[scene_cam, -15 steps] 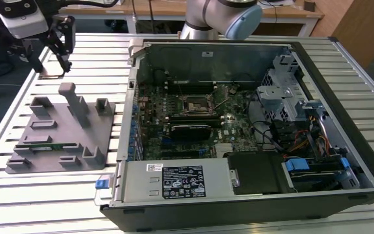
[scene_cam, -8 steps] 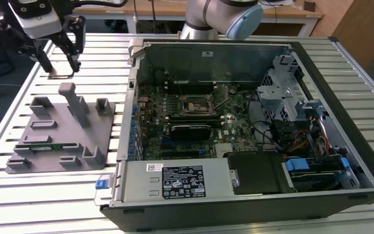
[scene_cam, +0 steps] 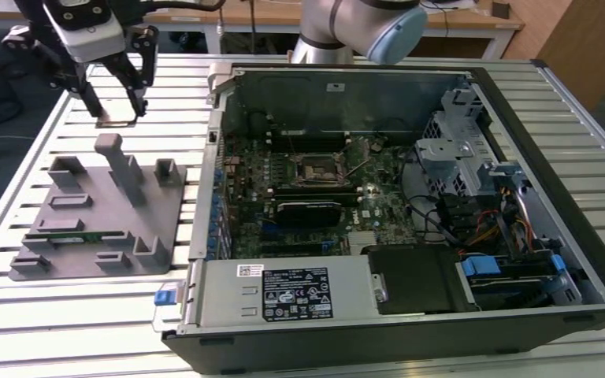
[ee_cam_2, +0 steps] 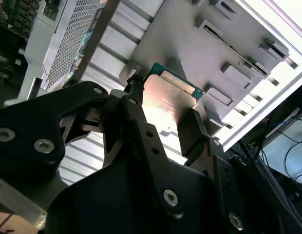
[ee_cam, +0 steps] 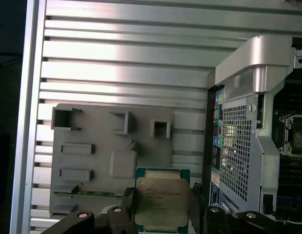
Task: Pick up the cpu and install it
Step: 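Pick up the cpu and move it towards the insertion slot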
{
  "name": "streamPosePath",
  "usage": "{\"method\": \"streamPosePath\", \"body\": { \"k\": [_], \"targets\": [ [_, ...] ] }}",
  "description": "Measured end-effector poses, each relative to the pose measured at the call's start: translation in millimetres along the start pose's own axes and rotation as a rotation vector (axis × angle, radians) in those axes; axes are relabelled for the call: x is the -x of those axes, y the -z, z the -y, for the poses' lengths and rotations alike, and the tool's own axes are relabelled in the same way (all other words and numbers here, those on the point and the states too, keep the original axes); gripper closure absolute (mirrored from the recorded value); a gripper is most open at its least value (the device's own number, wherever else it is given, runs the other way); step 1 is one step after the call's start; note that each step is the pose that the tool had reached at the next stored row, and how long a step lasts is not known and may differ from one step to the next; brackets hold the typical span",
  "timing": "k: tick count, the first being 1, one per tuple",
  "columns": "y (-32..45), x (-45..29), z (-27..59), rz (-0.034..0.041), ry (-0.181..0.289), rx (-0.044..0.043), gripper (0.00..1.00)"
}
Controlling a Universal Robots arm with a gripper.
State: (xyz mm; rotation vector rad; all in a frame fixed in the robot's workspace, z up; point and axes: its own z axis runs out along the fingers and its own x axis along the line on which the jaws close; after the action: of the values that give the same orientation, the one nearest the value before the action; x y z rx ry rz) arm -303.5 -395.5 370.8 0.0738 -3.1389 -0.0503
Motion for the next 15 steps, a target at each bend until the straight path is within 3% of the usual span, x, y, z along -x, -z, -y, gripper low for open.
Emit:
{"method": "streamPosePath", "body": {
  "k": [8, 9, 10, 15],
  "targets": [
    [0.0, 20.6, 1.0, 0.0, 0.0, 0.0, 0.47],
    [0.1, 31.1, 1.5, -0.0001, 0.0, -0.0001, 0.47],
    [0.1, 35.4, 1.7, 0.0, 0.0, 0.0, 0.47],
    [0.1, 48.1, 2.3, 0.0, 0.0, 0.0, 0.47]
  ]
}}
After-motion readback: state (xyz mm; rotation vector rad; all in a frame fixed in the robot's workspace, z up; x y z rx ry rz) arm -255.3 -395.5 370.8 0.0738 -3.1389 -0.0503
